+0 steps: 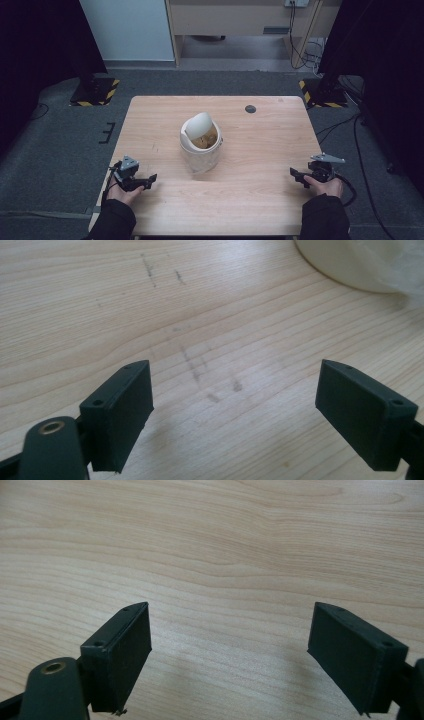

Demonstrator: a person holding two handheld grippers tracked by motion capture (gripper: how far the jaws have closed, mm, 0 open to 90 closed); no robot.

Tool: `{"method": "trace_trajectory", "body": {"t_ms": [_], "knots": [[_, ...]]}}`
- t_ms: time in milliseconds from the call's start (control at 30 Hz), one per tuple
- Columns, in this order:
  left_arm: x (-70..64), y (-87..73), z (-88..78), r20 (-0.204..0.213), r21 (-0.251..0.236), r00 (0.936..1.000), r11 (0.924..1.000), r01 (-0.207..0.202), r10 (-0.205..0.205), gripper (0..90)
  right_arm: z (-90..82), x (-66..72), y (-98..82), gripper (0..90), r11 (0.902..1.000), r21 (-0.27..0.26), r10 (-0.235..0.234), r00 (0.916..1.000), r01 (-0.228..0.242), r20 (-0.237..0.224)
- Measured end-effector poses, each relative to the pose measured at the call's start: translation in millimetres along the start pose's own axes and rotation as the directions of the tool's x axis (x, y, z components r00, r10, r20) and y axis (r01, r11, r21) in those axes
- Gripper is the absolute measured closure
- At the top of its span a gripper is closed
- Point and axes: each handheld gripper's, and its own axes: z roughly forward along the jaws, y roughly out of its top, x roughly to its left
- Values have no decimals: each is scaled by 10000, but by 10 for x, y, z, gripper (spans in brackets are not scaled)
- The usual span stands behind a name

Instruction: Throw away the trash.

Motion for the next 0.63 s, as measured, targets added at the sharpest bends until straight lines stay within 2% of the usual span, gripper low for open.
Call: {"method": "trace_trajectory", "body": {"t_ms": [267, 400, 633], "knots": [[84, -19, 21, -196, 303, 9998, 9995, -24, 30, 148, 40, -42, -54, 156, 9986, 498, -174, 9997, 166, 168], [124, -13, 6, -282, 221, 9996, 9997, -82, 88, 149, 64, -64, -65, 151, 9973, 687, -279, 9994, 265, 190], [266, -14, -61, -553, -224, 9983, 9996, 193, -205, 149, 78, -81, -62, 144, 9971, 704, -300, 9992, 282, 259]]}}
